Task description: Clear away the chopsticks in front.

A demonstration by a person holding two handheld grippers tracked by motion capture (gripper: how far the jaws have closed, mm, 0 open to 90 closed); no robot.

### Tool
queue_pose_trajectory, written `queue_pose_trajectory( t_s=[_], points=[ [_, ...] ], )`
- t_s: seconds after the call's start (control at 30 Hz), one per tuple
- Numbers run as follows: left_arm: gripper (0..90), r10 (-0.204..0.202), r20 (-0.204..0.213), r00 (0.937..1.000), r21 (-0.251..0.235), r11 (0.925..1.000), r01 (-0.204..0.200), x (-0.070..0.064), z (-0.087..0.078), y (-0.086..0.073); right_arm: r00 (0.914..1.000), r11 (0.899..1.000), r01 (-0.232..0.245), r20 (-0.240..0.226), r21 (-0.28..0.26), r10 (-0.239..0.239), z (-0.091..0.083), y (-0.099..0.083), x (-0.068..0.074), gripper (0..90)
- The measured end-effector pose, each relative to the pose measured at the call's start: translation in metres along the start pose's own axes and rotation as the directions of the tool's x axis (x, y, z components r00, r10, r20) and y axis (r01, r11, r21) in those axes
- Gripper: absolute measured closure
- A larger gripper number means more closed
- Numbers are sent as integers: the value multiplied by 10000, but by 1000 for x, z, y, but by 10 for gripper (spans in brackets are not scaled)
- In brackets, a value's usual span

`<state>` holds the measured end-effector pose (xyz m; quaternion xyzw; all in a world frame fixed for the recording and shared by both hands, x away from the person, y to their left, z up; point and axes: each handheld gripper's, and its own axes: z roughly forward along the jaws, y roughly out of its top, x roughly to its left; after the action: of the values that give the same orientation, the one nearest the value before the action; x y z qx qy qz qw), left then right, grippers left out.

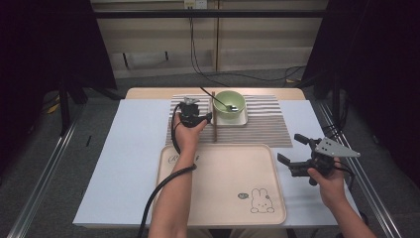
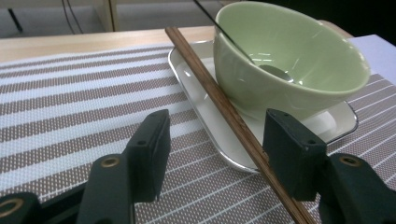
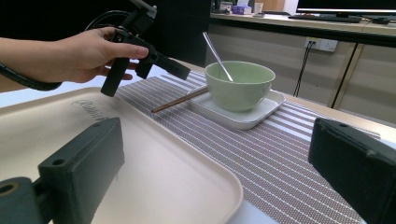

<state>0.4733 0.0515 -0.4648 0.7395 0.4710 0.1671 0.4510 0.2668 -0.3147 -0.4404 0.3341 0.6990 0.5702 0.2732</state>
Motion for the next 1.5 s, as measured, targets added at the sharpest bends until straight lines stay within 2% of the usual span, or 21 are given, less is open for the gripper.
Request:
queue_pose_trajectory(
  t_s=[0.03, 0.1, 0.13, 0.2, 0.3, 0.33, 0.47, 0.53, 0.57, 0.73, 0.83, 0.9, 0.93, 1.23, 1.37, 1.5],
  points=[
    [445, -112, 141, 9998, 57, 9999, 111, -1, 2, 0, 10000, 10000, -18, -19, 4, 18, 0, 0, 0, 30],
    [496, -51, 132, 9999, 254, 9997, 47, -2, 4, 1, 10000, 10000, 20, -32, 12, -20, 0, 0, 0, 31],
    [523, -84, 69, 9999, 204, 9998, 82, -3, 6, 1, 10000, 10000, 10, 2, 7, -10, 0, 0, 0, 30],
    [563, -379, 24, 9993, 270, 9989, 378, -4, 8, 3, 10000, 10000, -54, 60, -40, 54, 0, 0, 0, 30],
    [597, -598, 38, 9982, 431, 9973, 596, -5, 10, 4, 9999, 10000, -93, 69, -17, 93, 0, 0, 0, 31],
    [604, -722, 60, 9974, 333, 9969, 720, -5, 12, 4, 10000, 10000, -70, 65, -17, 70, 1, 0, 0, 31],
    [615, -812, -79, 9967, 467, 9956, 815, -6, 18, 4, 9999, 10000, -69, 72, -9, 69, 1, 0, 0, 31],
    [630, -1001, -135, 9949, 493, 9937, 1006, -7, 21, 4, 10000, 10000, -41, 49, -9, 41, 0, 0, 0, 31],
    [633, -932, -176, 9955, 585, 9938, 940, -7, 22, 4, 10000, 10000, -51, 56, -15, 51, 0, 0, 0, 31],
    [646, -1102, -251, 9936, 489, 9926, 1113, -9, 26, 5, 10000, 10000, -18, 10, -10, 18, 1, 0, 0, 31],
    [670, -1069, -232, 9940, 633, 9921, 1082, -9, 28, 5, 10000, 10000, -52, -6, -35, 52, 0, 0, -1, 32],
    [682, -1186, -188, 9928, 614, 9909, 1196, -9, 29, 5, 10000, 10000, -31, 19, -18, 31, 0, 0, -1, 31],
    [692, -1119, -302, 9933, 732, 9908, 1139, -10, 30, 5, 10000, 10000, -18, 11, -25, 18, 1, 0, -1, 31],
    [702, -1429, -357, 9891, 614, 9875, 1449, -11, 32, 4, 10000, 10000, 11, 3, -17, -11, 1, 0, -1, 31],
    [710, -1275, -307, 9914, 723, 9890, 1294, -11, 32, 5, 10000, 10000, 15, 20, -23, -15, 1, 0, -1, 32],
    [713, -1411, -320, 9895, 643, 9876, 1429, -13, 34, 5, 10000, 10000, 18, -4, -37, -18, 1, 0, -1, 31]
  ],
)
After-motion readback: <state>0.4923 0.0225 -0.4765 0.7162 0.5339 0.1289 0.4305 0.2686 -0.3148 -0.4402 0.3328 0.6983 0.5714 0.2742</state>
